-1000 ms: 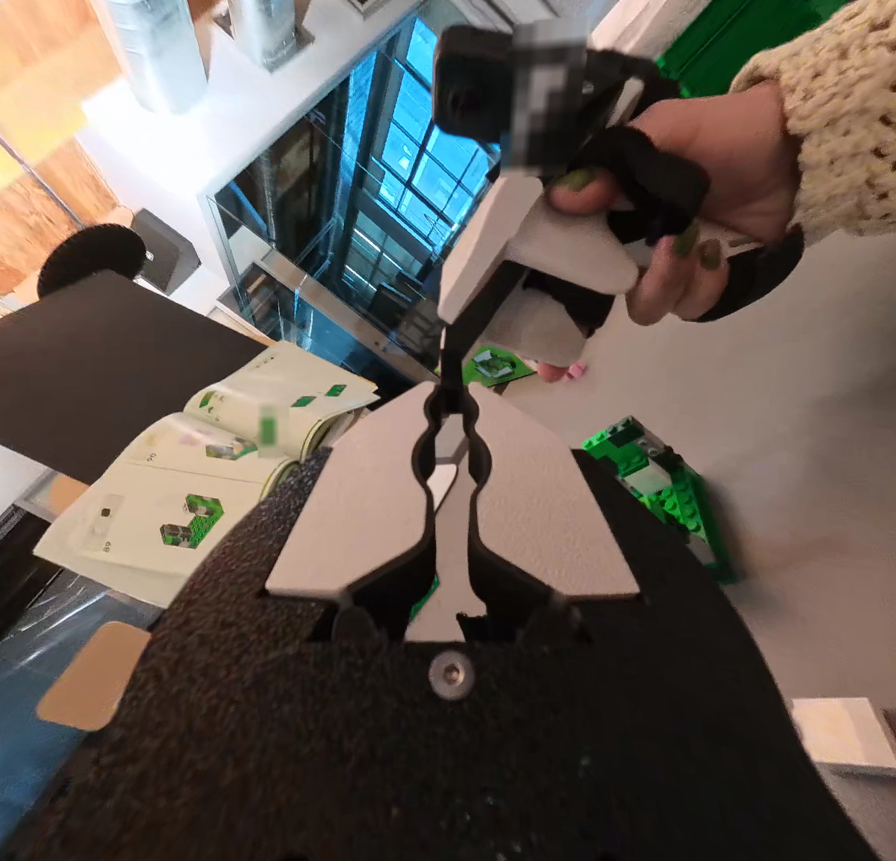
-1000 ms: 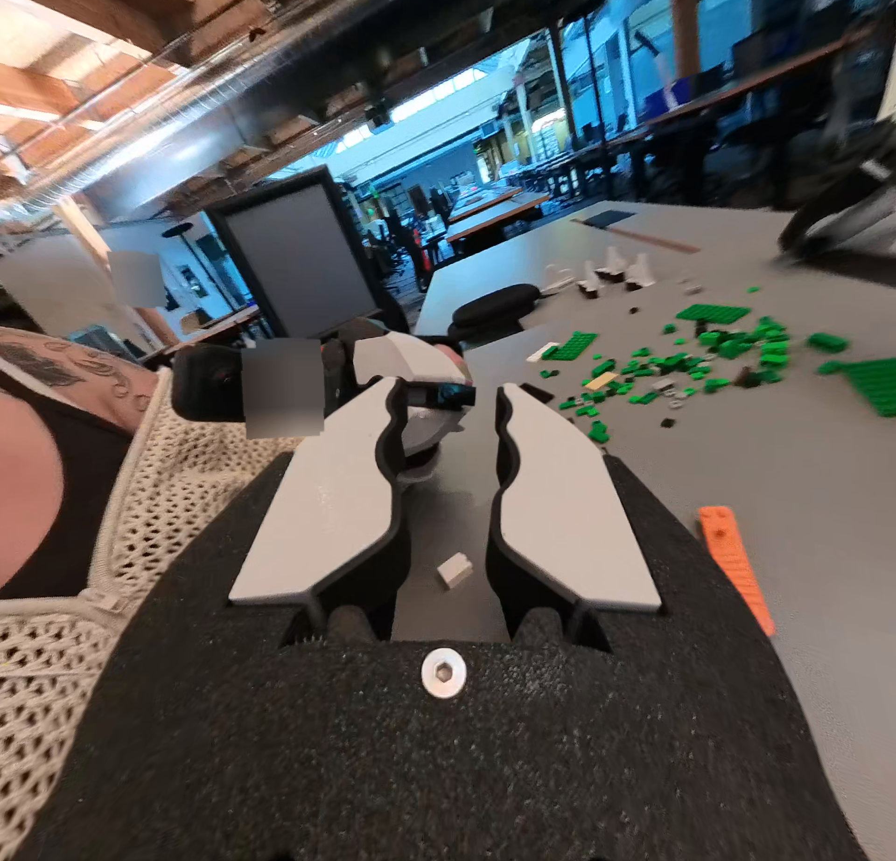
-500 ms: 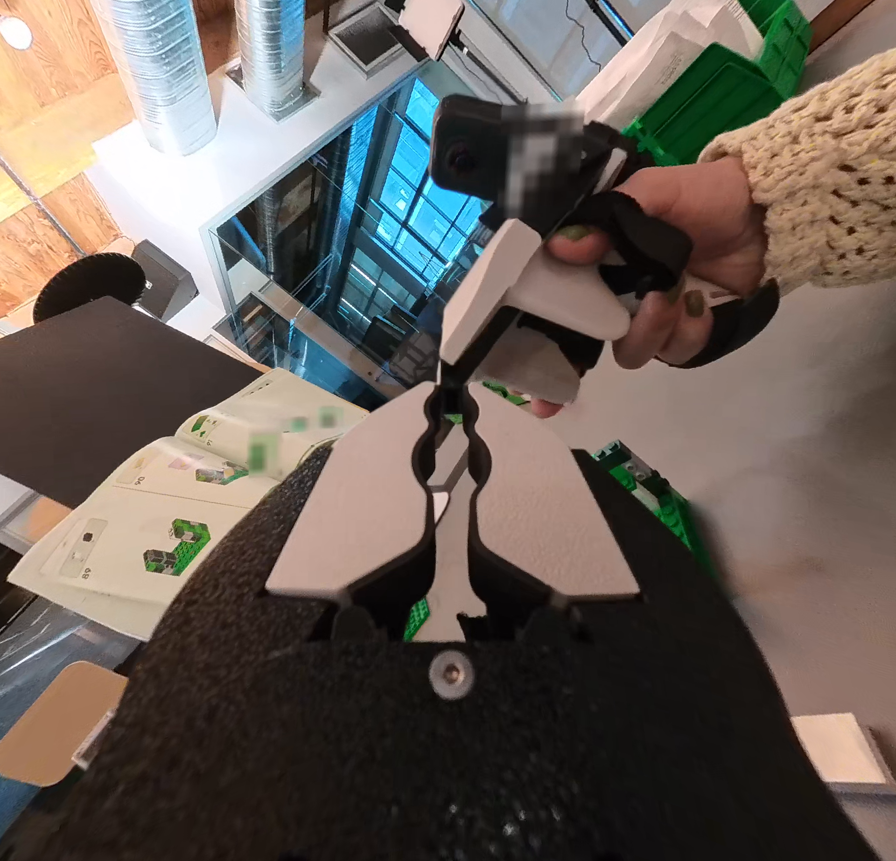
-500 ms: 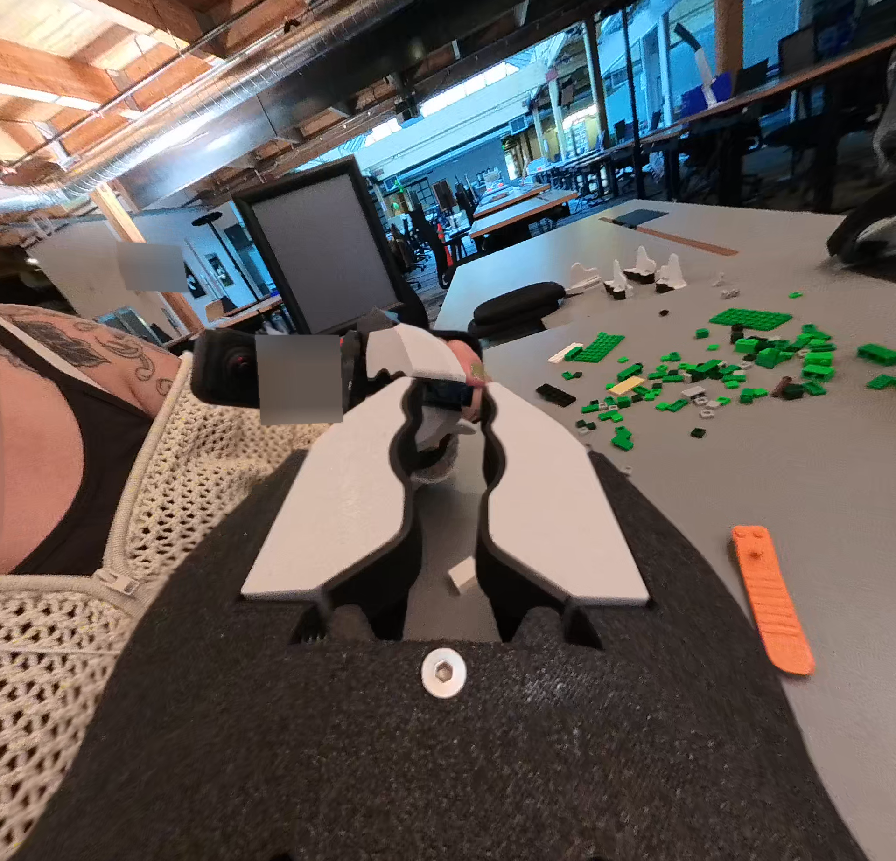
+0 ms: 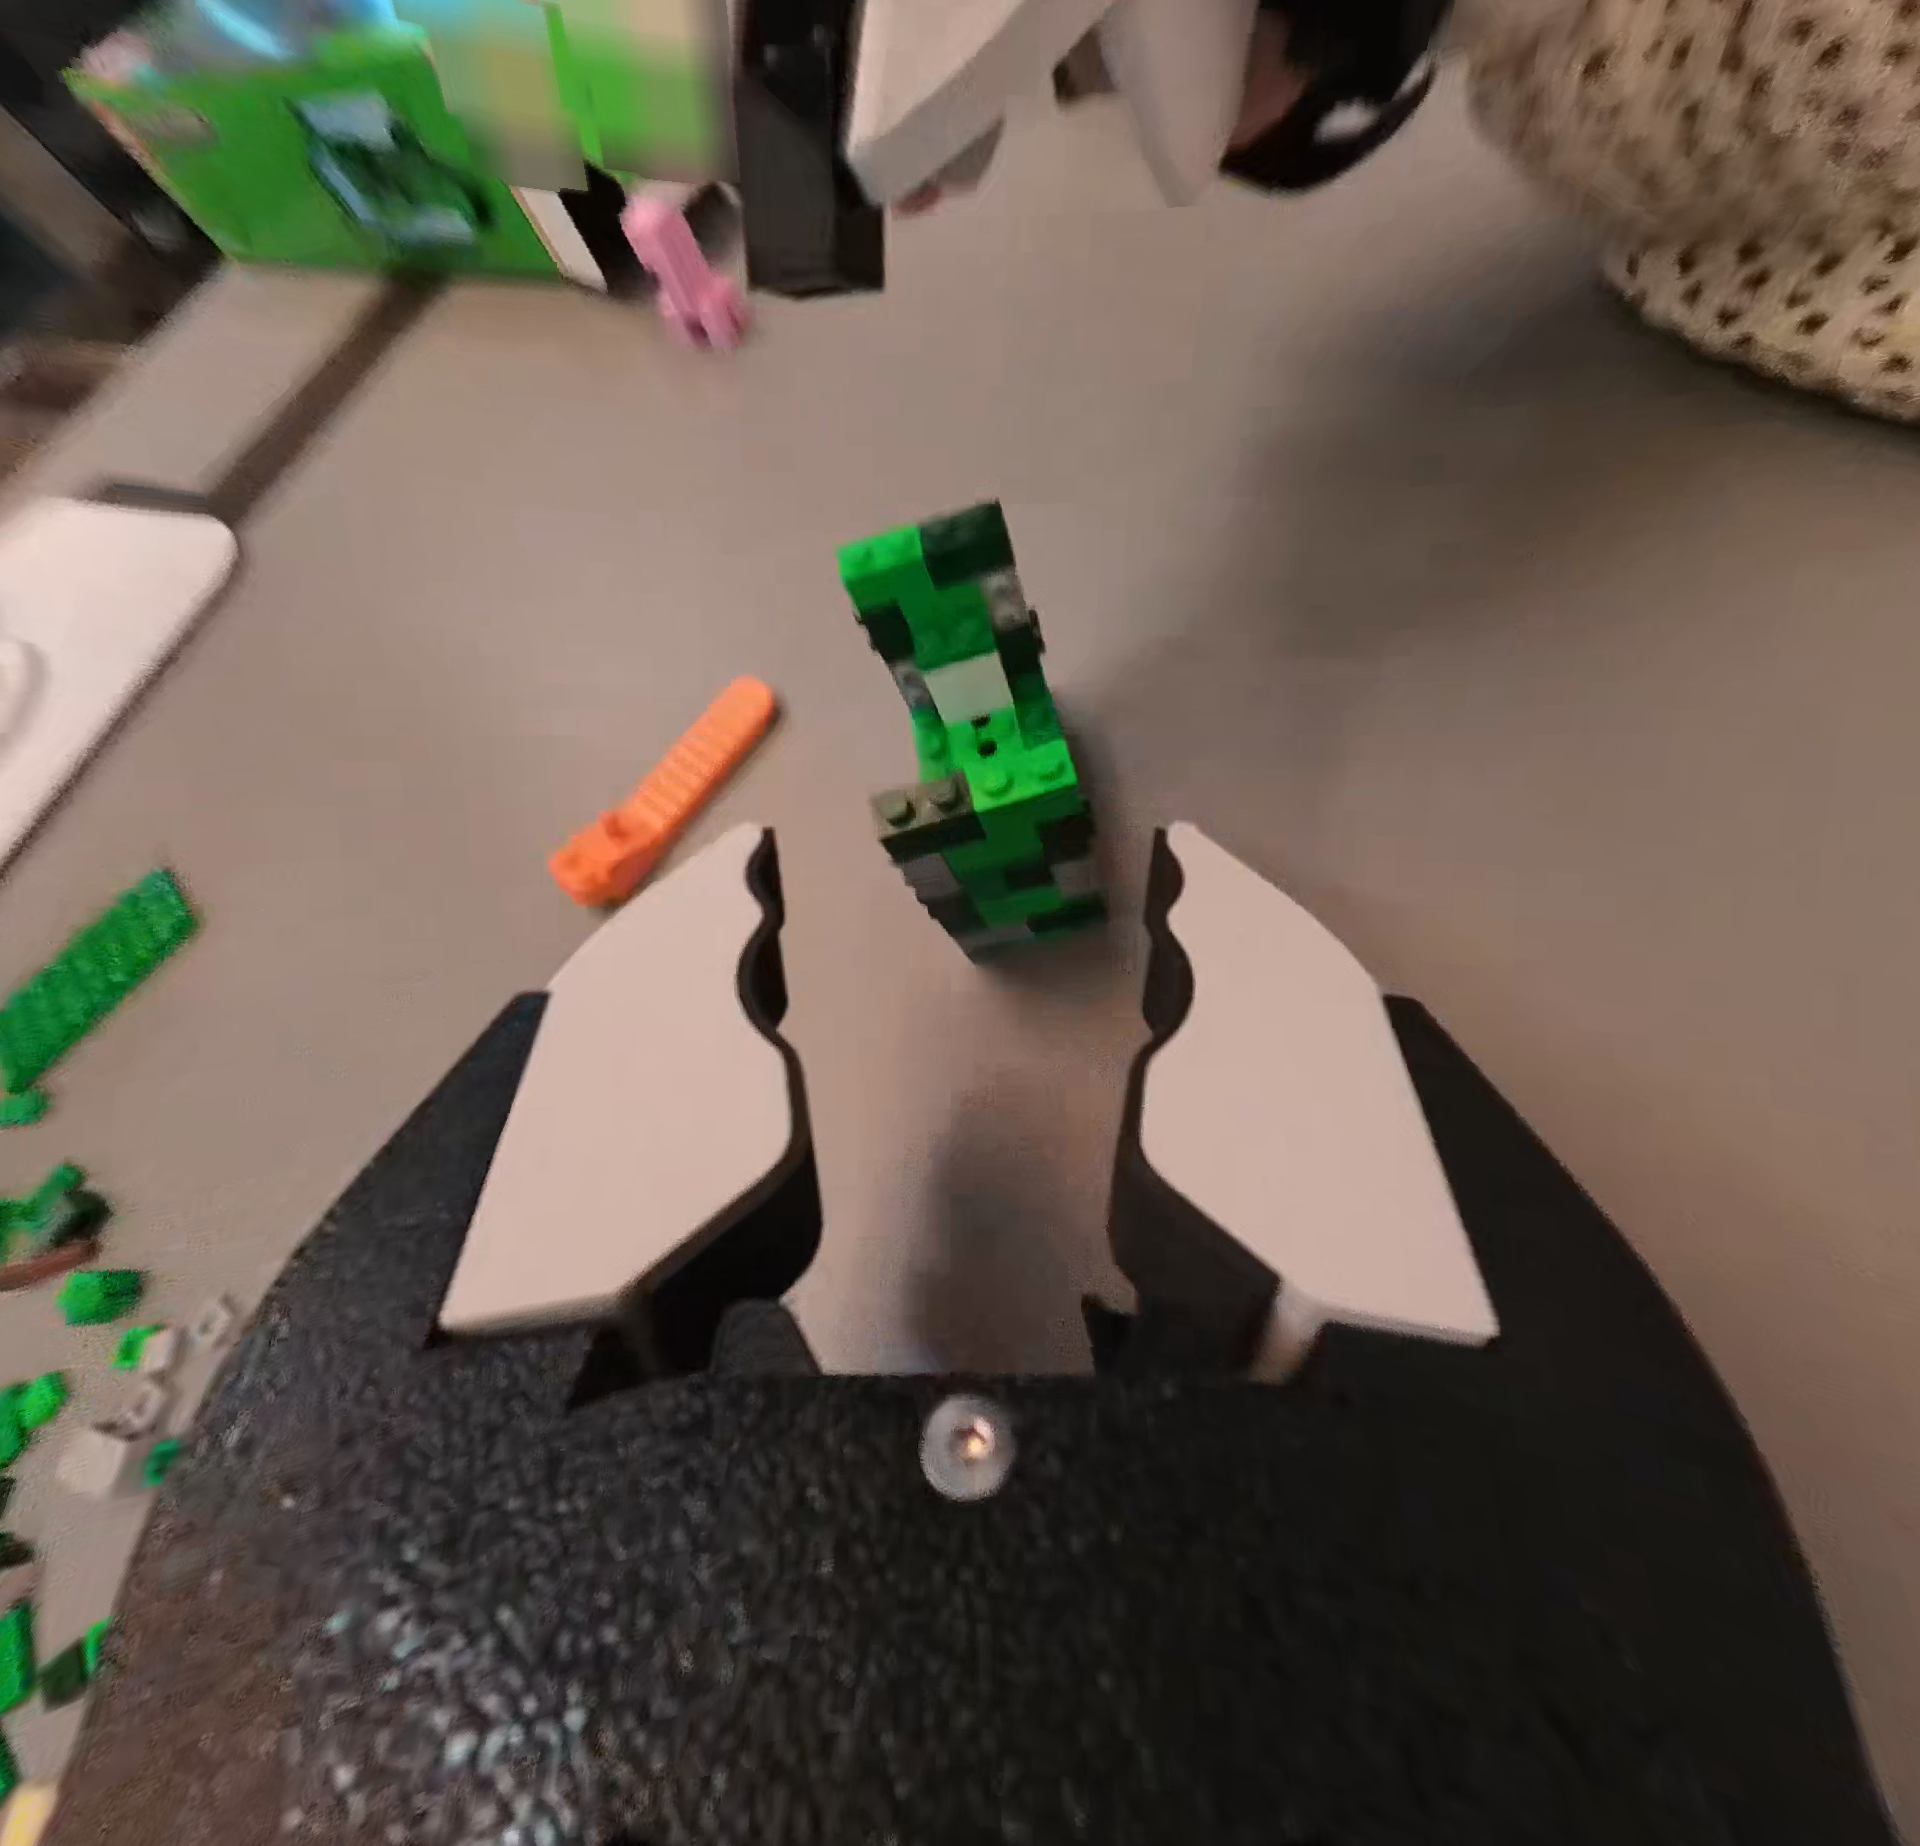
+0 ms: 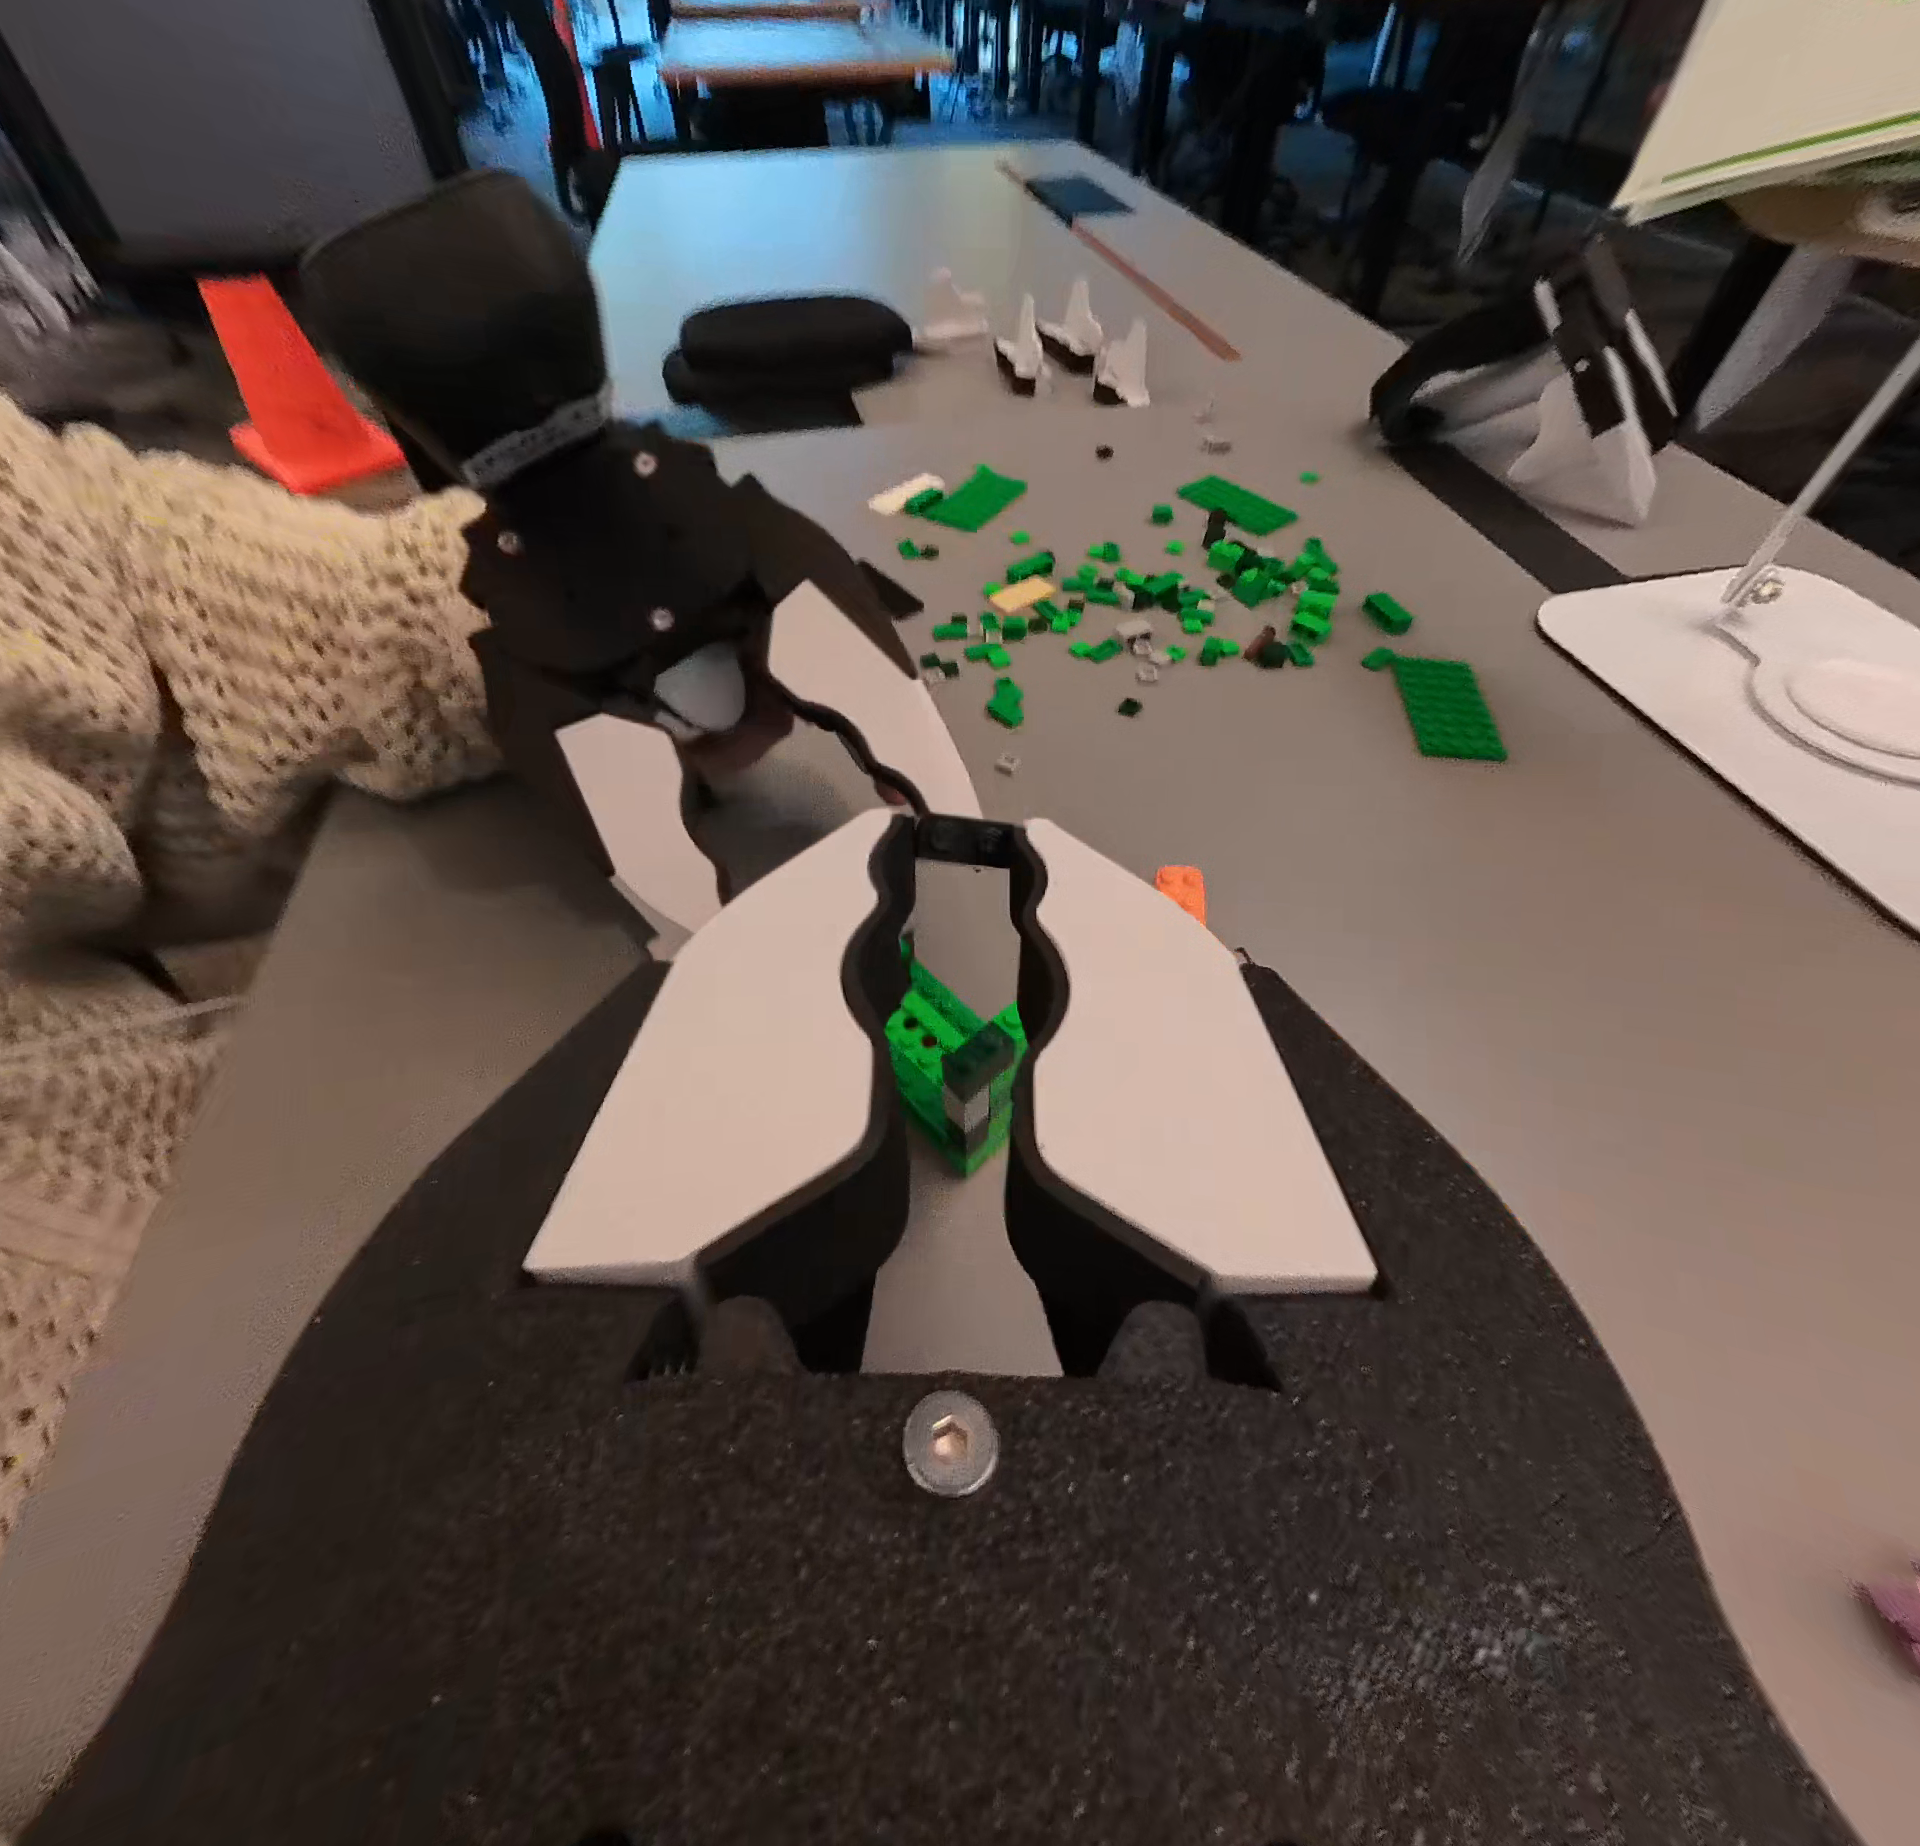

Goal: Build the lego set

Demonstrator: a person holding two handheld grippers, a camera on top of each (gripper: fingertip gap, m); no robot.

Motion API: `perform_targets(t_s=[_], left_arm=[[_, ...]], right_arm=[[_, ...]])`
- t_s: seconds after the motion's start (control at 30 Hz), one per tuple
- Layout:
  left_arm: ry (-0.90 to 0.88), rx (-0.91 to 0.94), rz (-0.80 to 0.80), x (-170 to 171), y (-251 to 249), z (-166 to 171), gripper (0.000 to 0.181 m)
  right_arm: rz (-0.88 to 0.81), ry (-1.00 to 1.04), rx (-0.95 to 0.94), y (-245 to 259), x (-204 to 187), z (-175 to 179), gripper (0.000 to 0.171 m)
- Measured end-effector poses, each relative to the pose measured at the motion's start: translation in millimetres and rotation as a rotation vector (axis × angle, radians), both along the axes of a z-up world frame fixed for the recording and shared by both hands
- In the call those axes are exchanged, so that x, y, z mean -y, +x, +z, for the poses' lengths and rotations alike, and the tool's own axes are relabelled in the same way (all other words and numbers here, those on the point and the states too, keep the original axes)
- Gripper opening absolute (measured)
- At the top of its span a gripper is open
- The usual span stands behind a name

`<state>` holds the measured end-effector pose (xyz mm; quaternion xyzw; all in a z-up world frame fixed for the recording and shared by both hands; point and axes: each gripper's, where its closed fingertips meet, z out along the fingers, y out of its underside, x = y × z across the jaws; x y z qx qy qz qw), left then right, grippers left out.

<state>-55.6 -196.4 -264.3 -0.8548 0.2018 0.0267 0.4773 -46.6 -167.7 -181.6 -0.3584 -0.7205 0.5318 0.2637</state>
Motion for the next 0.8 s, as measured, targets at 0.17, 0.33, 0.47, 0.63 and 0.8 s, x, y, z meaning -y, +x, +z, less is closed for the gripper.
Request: perform_targets(t_s=[0.17,0.33,0.47,0.63,0.8], left_arm=[[-0.053,-0.059,0.012,-7.9,-1.3,-15.0,0.049],[-0.07,-0.102,-0.11,-7.2,-0.5,-15.5,0.043],[-0.061,-0.084,-0.295,-4.7,3.2,-15.6,0.042],[-0.083,-0.011,-0.378,-4.6,4.6,-16.5,0.041],[-0.078,-0.025,-0.385,-4.2,4.9,-16.4,0.041]], right_arm=[[0.076,0.182,0.055,7.8,13.8,-20.8,0.017],[0.132,0.289,0.086,12.3,25.5,-25.3,0.017],[0.175,0.395,0.16,10.2,27.0,-33.8,0.017],[0.231,0.511,0.239,3.5,34.0,-47.4,0.017],[0.259,0.54,0.307,-2.5,35.0,-59.2,0.017]])
